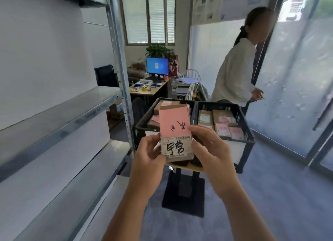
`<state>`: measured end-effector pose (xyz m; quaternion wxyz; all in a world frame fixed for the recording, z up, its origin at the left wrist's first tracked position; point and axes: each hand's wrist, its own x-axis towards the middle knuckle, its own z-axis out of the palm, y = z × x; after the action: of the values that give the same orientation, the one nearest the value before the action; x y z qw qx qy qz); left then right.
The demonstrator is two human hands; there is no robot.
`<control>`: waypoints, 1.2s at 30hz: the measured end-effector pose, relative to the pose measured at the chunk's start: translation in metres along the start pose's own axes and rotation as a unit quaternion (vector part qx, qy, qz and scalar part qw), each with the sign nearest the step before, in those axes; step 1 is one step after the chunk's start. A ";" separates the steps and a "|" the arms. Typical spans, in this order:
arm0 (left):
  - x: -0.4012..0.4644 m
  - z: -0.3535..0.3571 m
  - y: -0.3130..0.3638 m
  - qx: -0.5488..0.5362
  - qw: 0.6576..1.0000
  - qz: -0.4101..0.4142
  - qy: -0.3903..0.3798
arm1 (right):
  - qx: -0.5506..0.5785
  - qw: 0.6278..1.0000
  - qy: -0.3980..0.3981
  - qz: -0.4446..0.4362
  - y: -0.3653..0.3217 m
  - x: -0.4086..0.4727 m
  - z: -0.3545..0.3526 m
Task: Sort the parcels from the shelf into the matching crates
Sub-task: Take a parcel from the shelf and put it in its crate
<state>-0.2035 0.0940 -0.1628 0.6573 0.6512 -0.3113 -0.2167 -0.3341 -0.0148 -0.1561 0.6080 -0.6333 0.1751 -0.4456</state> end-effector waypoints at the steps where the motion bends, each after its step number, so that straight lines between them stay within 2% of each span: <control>1: 0.016 0.003 -0.003 -0.007 1.000 -0.003 -0.011 | -0.008 1.000 0.013 -0.007 0.005 0.011 0.000; 6: 0.077 0.036 -0.017 -0.045 0.996 -0.043 -0.063 | -0.055 0.995 0.076 -0.025 0.037 0.054 -0.017; 11: 0.134 0.084 -0.042 -0.067 0.988 -0.113 -0.081 | -0.223 0.964 0.142 -0.029 0.079 0.098 -0.051; 17: 0.207 0.148 -0.061 0.018 0.987 -0.154 -0.036 | -0.398 0.913 0.084 0.022 0.126 0.179 -0.096; 22: 0.266 0.213 -0.067 0.053 0.980 -0.192 -0.022 | -0.417 0.908 0.013 0.026 0.143 0.259 -0.165; 25: 0.298 0.248 -0.069 0.045 0.978 -0.200 -0.038 | -0.385 0.921 -0.053 0.035 0.152 0.302 -0.225; 27: 0.318 0.263 -0.072 0.027 0.978 -0.201 -0.040 | -0.372 0.924 -0.068 0.055 0.158 0.323 -0.266; 31: 0.354 0.281 -0.085 -0.001 0.979 -0.200 -0.025 | -0.395 0.915 -0.001 0.089 0.182 0.343 -0.320; 36: 0.399 0.293 -0.110 -0.015 0.977 -0.206 -0.044 | -0.414 0.899 0.058 0.134 0.222 0.353 -0.322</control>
<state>-0.1088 -0.3994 -0.2332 0.5941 0.6809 -0.1961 -0.3808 -0.3218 -0.5264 -0.2813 0.3337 -0.7714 0.4620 -0.2831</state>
